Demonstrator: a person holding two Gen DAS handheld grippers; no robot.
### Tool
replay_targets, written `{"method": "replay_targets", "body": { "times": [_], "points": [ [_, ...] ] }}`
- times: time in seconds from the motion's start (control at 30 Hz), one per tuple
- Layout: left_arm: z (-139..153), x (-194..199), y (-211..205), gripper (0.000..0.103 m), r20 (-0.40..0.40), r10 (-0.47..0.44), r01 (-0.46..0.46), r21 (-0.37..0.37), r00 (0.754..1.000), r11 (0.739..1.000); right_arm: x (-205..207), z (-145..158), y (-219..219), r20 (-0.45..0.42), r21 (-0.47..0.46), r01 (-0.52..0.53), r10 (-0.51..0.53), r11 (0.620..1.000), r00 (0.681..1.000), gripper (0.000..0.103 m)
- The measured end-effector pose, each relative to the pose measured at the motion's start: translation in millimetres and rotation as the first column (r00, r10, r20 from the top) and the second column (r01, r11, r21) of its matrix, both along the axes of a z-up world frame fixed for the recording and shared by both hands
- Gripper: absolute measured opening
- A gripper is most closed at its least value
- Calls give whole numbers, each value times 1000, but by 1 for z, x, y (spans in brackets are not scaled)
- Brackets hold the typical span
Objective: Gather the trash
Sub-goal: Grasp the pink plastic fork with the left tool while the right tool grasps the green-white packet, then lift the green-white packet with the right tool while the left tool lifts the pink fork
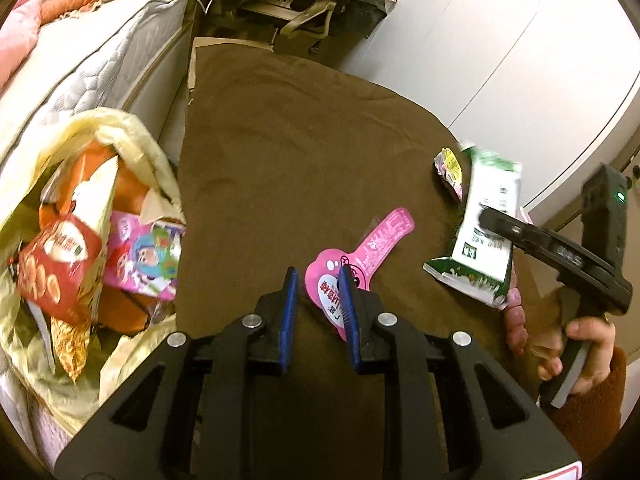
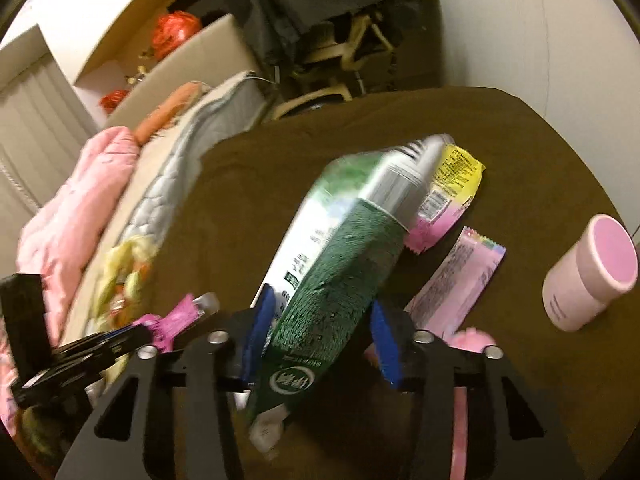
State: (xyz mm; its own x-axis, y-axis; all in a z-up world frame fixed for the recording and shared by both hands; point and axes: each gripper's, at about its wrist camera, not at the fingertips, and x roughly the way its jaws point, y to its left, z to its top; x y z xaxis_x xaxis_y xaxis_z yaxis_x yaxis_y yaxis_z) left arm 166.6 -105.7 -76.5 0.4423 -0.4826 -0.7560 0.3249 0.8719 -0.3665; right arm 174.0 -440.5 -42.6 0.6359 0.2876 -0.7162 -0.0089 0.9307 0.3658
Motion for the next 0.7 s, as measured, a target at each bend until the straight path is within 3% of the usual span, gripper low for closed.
{"method": "replay_targets", "body": {
  "times": [0.23, 0.47, 0.7],
  "points": [
    [5, -7, 4, 19, 6, 9, -8, -18, 1000, 1000, -26, 29, 9, 64, -21, -68, 69, 997, 996, 32],
    [29, -17, 7, 19, 80, -8, 10, -22, 997, 1000, -32, 51, 14, 121, -43, -70, 75, 997, 990, 32],
    [45, -28, 11, 9, 123, -20, 23, -20, 992, 1000, -42, 58, 22, 146, -78, -74, 85, 994, 986, 32]
  ]
}}
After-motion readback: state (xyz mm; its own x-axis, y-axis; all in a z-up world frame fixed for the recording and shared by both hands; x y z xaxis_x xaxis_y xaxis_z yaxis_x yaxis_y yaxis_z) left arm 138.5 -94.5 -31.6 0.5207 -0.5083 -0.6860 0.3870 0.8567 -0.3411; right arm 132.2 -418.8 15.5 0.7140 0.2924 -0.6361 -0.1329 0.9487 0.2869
